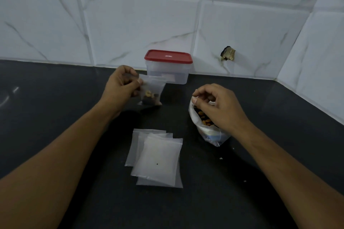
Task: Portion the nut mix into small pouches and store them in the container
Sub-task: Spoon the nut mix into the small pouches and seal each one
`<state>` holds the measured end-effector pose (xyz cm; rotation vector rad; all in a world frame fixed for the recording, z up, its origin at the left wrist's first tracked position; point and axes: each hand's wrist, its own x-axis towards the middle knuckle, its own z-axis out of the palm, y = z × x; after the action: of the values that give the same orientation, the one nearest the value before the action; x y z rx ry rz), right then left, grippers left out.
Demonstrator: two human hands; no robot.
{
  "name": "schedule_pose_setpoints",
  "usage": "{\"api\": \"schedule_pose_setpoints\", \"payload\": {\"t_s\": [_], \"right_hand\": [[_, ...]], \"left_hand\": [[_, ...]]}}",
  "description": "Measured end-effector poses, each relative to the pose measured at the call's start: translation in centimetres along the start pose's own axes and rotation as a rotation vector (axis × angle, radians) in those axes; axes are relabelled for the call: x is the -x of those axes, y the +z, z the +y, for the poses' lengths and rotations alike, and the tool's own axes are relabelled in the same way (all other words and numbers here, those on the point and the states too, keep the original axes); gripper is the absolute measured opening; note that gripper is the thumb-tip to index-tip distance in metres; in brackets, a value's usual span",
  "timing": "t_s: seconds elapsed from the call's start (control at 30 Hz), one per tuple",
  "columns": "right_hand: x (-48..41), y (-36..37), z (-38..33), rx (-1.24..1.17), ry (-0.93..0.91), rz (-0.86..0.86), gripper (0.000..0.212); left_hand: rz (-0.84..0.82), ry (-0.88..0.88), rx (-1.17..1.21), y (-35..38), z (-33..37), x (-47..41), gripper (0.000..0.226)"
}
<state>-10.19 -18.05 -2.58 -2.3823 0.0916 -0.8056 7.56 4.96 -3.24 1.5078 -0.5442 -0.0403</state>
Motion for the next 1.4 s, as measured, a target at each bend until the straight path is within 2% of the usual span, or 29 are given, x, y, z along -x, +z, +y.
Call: {"api": "schedule_pose_setpoints", "payload": {"t_s": [0.2, 0.33, 0.63, 0.87, 1.03, 1.13, 1.3, 1.4], "right_hand": [[0.0, -0.2, -0.1, 0.025, 0.016, -0.022, 0.007], [0.0, -0.2, -0.1, 0.036, 0.023, -0.035, 0.007], [0.0, -0.2, -0.1, 0.017, 0.036, -0.046, 0.003], [0.1, -0.2, -0.2, 0.012, 0.039, -0.049, 0.002], [0.1, -0.4, -0.5, 0.080, -0.029, -0.064, 0.003], [0.2, -0.3, -1.1, 0.124, -0.141, -0.115, 0.007], [0.6, 0.3, -2.7, 0.178, -0.306, -0.265, 0.012], [0.9, 0.4, -3.5, 0.158, -0.380, -0.349, 0.017]], "left_hand": [[0.138, -0.048, -0.071, -1.7, -1.2, -1.1, 0.030], [0.183, -0.117, -0.041, -2.3, -1.6, -1.6, 0.029], [0.248, -0.172, -0.129, -2.9, -2.1, -1.8, 0.051], [0.142, -0.091, -0.576, -3.0, -2.4, -1.6, 0.055], [0.088, 0.098, -0.894, -2.3, -1.1, -1.3, 0.045], [-0.030, 0.182, -0.812, -0.7, 0.9, -0.2, 0.031], [-0.449, 0.227, -0.778, 2.3, 2.8, 2.0, 0.012], [-0.612, 0.194, -0.754, 3.0, 3.2, 2.6, 0.006]]}}
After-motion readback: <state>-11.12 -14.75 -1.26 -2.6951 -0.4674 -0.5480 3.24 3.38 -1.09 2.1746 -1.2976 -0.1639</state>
